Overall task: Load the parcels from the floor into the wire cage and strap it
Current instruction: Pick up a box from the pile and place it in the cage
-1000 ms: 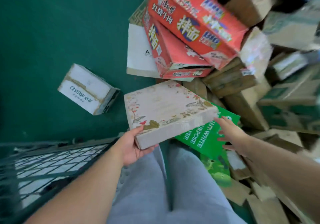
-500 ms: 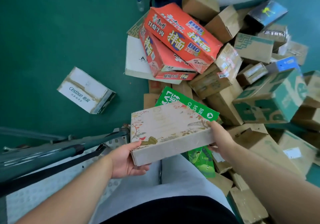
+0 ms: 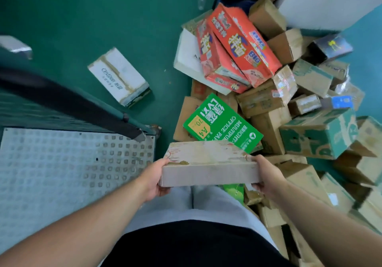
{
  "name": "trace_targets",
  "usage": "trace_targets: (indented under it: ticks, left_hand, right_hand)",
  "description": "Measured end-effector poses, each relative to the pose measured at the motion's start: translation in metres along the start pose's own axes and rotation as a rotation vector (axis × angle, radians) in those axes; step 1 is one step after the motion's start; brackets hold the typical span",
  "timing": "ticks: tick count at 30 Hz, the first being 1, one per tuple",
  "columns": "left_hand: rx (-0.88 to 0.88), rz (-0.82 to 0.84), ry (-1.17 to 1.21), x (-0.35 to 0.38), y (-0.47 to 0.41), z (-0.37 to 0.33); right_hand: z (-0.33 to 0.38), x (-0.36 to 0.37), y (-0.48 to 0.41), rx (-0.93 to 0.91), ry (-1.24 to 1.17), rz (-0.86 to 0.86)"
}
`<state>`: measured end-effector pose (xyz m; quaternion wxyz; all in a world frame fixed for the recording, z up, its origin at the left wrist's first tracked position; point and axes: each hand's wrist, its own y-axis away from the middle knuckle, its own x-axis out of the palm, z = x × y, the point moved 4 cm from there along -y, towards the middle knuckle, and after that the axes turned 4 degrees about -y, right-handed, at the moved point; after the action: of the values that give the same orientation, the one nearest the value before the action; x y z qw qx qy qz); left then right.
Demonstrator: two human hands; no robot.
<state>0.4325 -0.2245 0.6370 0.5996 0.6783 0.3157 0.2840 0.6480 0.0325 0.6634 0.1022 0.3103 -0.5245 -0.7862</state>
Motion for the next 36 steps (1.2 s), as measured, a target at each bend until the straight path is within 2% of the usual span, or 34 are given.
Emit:
trace_targets:
  ticks: [3, 7, 11, 19, 22, 26, 30, 36]
  left_hand:
    - [0.047, -0.073, 0.095, -0.009, 0.017, 0.016]
    - [0.098, -0.269, 0.258, -0.027, 0.033, 0.061]
    - [0.029, -0.374, 0.461, -0.034, 0.051, 0.126]
    - [-0.001, -0.416, 0.770, -0.025, 0.100, 0.222]
    - [0.021, -0.424, 0.909, -0.039, 0.105, 0.260]
    - [0.051, -0.357, 1.002, -0.065, 0.118, 0.313]
    - [0.113, -0.316, 1.116, -0.094, 0.143, 0.379]
    - [0.117, -0.466, 1.420, -0.141, 0.152, 0.519]
  right_hand:
    - [-0.010, 0.008, 0.001, -0.025, 0.104, 0.073]
    - [-0.023, 0.035, 0.001, -0.072, 0.276, 0.225]
    - [-0.036, 0.052, 0.004, -0.109, 0.416, 0.389]
    - [-0.056, 0.062, 0.053, -0.218, 0.620, 0.505]
    - [-0.064, 0.083, 0.080, -0.259, 0.644, 0.528]
    - [-0.084, 0.132, 0.123, -0.331, 0.715, 0.622]
    - [-0.137, 0.187, 0.179, -0.362, 0.839, 0.771]
    - [-0.270, 0.256, 0.256, -0.442, 1.043, 0.859]
